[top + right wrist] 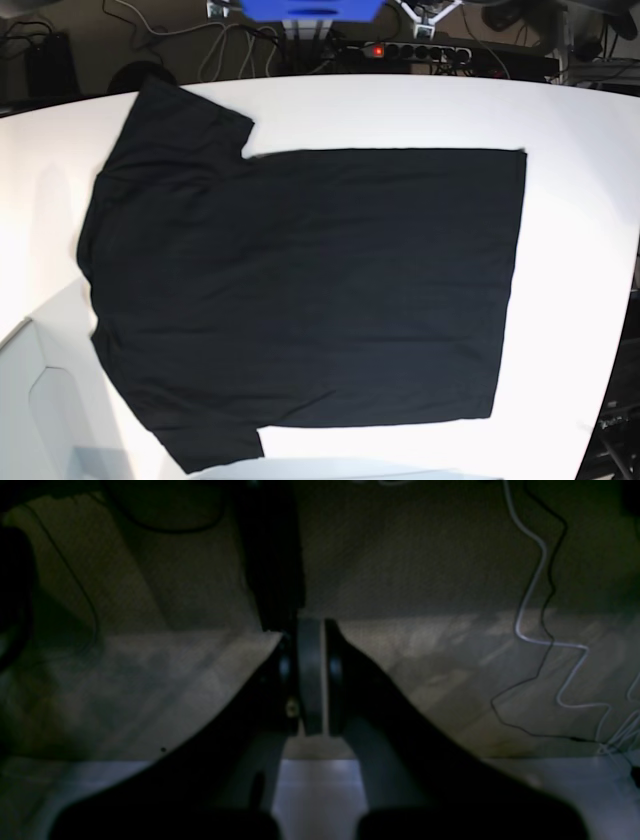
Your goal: Fold the T-shirt properly
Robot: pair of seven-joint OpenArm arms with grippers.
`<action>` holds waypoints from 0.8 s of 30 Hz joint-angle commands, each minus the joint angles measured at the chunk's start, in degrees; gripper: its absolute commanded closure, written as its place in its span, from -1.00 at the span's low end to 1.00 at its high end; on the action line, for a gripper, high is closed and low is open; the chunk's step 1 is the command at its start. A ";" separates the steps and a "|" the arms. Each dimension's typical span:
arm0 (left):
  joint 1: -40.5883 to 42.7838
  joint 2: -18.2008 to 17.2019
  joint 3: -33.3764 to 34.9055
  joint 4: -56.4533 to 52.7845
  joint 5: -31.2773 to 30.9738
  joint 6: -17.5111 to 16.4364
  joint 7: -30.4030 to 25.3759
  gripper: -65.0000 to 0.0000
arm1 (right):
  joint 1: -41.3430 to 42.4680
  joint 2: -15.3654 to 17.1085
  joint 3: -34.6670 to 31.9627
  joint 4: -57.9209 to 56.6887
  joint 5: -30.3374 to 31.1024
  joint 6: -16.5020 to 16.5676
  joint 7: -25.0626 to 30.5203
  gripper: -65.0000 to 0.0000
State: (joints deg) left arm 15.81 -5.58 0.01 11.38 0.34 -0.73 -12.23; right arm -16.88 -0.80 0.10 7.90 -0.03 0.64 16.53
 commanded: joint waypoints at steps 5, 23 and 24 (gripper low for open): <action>8.67 -0.61 0.03 12.76 -0.03 0.16 -1.09 1.00 | -3.64 0.58 0.30 -0.03 -0.19 -0.60 4.61 1.00; 24.32 -5.27 0.03 37.99 -0.38 0.16 -1.27 1.00 | -18.68 4.89 7.86 9.81 -0.01 -0.60 28.78 1.00; 25.20 -5.27 0.03 39.74 -0.38 0.16 -1.27 1.00 | -20.70 4.80 9.35 13.59 -0.01 -0.60 29.05 1.00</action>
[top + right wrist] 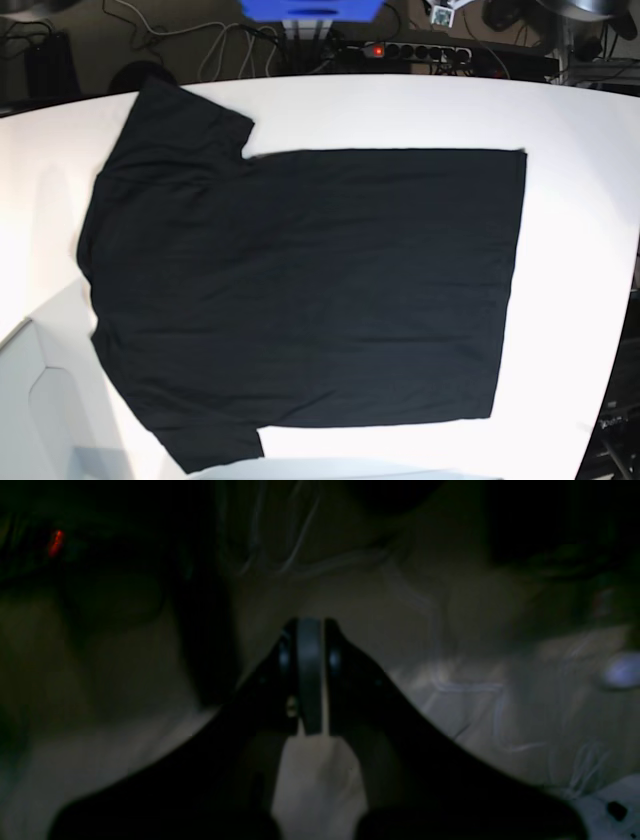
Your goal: Fold the T-shirt properly
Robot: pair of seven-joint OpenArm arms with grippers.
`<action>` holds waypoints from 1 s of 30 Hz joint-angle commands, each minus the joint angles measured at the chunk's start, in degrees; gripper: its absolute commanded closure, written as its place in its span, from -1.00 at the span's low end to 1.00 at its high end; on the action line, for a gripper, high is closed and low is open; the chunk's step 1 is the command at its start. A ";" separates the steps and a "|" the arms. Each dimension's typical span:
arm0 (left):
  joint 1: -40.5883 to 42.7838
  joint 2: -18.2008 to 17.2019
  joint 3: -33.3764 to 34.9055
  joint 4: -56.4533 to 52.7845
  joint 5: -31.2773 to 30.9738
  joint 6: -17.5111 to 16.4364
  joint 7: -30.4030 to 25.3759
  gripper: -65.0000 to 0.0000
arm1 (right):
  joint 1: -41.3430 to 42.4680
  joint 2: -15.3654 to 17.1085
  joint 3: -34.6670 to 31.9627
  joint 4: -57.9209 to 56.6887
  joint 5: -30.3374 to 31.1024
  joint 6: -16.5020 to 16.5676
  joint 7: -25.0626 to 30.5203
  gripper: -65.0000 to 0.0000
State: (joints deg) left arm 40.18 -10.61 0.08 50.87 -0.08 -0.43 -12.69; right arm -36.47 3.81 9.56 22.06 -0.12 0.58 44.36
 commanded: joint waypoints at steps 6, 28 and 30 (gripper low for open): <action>6.45 -0.33 -0.12 10.01 0.03 -0.23 -0.89 1.00 | -14.04 -0.52 4.02 25.10 0.08 -0.45 0.87 1.00; 24.56 -3.76 -0.30 46.23 -0.06 -0.23 -0.89 1.00 | -33.38 5.28 3.93 63.69 17.48 -0.27 0.78 1.00; 25.62 -3.76 -0.38 48.86 -0.06 -0.23 -0.89 1.00 | -33.38 5.37 3.93 65.36 17.48 -0.27 0.78 1.00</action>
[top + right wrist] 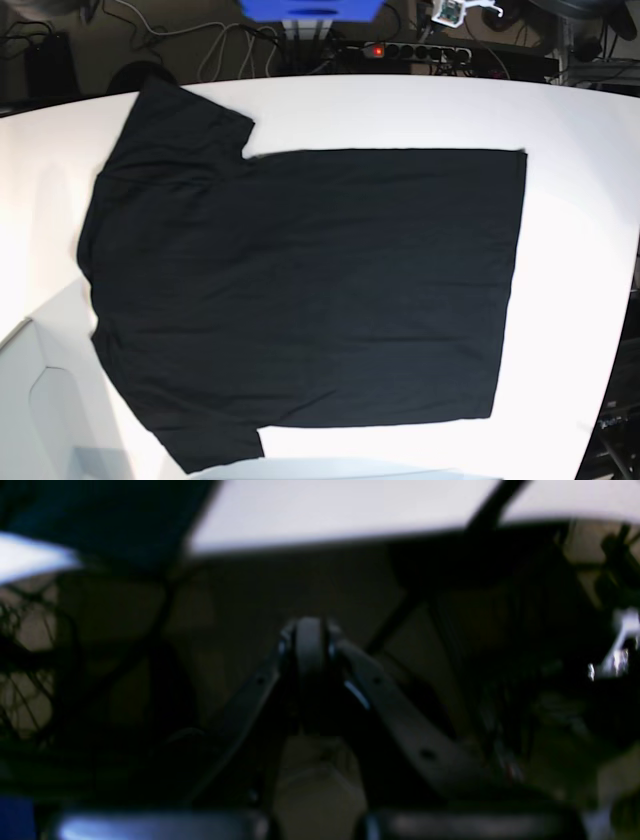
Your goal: Fold the T-shirt properly
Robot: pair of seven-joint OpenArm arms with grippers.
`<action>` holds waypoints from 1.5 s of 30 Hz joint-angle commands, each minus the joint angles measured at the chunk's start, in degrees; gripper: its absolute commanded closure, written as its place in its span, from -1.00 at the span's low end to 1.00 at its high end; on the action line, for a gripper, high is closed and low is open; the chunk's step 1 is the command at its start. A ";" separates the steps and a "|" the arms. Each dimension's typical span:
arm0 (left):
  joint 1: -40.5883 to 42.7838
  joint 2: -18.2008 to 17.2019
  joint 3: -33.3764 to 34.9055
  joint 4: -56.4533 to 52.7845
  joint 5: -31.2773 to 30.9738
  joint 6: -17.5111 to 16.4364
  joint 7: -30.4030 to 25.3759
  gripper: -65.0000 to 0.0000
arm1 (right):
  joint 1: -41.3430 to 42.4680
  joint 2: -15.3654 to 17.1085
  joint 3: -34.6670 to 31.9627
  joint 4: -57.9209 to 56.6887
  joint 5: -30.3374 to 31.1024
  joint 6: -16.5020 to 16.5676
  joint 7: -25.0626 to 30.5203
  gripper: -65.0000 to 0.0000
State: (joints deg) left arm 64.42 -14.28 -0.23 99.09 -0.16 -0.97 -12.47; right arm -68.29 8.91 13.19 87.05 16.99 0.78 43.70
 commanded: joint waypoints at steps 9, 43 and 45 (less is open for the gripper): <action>3.66 0.35 -5.44 9.88 0.03 0.58 -1.03 1.00 | 1.00 0.19 0.30 11.02 0.37 -0.47 -6.74 1.00; -26.67 6.68 -64.52 13.57 -61.07 -21.84 69.04 0.65 | 43.54 -0.07 25.18 27.02 34.22 22.92 -88.58 0.09; -31.32 8.09 -69.62 13.57 -61.07 -21.84 76.60 0.41 | 46.62 -0.86 29.49 25.44 36.24 24.50 -94.91 0.09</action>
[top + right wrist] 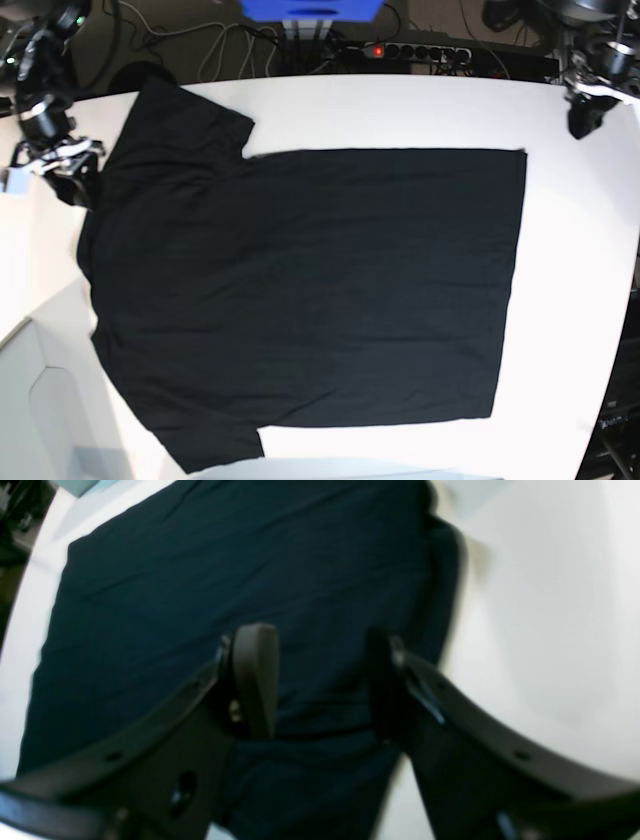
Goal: Fold the T-shirt properly
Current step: 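Move right gripper to the shoulder corner, left gripper to the hem corner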
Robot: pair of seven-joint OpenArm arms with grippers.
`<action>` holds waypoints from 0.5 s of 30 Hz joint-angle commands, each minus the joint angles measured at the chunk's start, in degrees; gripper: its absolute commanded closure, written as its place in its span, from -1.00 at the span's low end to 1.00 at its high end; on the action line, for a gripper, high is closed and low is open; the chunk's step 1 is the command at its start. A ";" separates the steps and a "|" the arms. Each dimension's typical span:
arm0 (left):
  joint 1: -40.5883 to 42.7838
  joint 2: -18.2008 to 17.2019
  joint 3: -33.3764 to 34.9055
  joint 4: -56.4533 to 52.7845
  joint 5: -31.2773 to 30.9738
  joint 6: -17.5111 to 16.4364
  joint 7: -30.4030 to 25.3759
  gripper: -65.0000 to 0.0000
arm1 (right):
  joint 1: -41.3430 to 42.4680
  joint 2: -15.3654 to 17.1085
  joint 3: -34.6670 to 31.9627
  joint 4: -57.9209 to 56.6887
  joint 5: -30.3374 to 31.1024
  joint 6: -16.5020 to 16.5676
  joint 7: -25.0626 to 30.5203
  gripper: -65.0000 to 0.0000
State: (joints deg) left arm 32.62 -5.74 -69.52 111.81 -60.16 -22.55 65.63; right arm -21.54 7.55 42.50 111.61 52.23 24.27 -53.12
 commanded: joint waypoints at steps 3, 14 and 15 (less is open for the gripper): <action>-4.09 0.16 -4.81 0.76 -1.07 -0.27 5.98 0.18 | 4.79 0.14 6.16 -4.76 2.85 1.18 -6.79 0.09; -4.71 0.16 -4.90 -0.29 -1.07 -0.27 6.59 0.14 | 12.79 2.60 11.26 -28.05 4.61 1.35 -15.23 0.09; -4.71 0.16 -4.90 -0.73 -1.07 -0.27 6.68 0.14 | 12.79 2.60 11.08 -28.76 5.22 1.35 -15.23 0.09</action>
State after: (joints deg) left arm 27.44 -4.75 -73.89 110.41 -60.23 -22.57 73.10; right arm -9.04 9.13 53.39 82.00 56.03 25.08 -68.95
